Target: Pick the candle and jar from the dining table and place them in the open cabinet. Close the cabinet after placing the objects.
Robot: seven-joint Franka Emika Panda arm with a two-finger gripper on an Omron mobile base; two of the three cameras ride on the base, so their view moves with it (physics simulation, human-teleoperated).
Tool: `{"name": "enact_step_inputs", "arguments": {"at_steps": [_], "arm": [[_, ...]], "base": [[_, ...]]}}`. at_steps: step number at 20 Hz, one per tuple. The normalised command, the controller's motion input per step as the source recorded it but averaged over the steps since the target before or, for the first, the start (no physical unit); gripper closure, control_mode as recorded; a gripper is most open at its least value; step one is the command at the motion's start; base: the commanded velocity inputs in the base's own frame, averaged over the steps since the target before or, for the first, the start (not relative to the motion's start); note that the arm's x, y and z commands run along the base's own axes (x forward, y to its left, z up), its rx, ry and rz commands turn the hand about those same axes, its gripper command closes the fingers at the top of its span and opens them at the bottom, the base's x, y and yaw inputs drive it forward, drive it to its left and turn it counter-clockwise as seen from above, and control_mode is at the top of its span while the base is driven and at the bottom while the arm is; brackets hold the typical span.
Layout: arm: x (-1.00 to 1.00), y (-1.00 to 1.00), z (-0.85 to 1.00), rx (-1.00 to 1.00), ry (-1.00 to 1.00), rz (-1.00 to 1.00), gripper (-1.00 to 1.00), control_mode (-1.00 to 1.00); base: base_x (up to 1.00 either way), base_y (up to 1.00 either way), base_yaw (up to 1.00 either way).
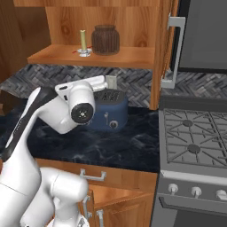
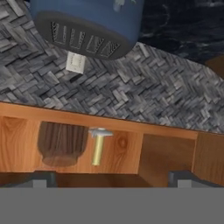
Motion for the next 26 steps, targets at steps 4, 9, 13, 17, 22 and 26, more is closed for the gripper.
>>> {"name": "enact_step_inputs", "arguments": {"at_steps": [4, 9, 13, 17, 22, 26], "arm": [[-0.9, -0.3, 0.09, 0.02, -0.05, -0.03, -1.0, -1.0], [-0.97, -0.21, 0.05, 0.03, -0.05, -0.06, -1.0, -1.0], [-0.73, -0.31, -0.04, 0.02, -0.03, -0.03, -1.0, -1.0], [-0.59, -0.48, -0.01, 0.03, 0.0, -0.01, -1.0, -1.0], [-0.25, -0.56, -0.02, 0.01, 0.0, 0.0, -1.0, -1.0], [-0.16, -0.55, -0.07, 0.01, 0.0, 0.0, -1.0, -1.0]], "base": [[0.0, 0.0, 0.0], [0.0, 0.0, 0.0], [0.0, 0.0, 0.0], [0.0, 0.0, 0.0], [0.0, 0.0, 0.0], [0.0, 0.0, 0.0]]}}
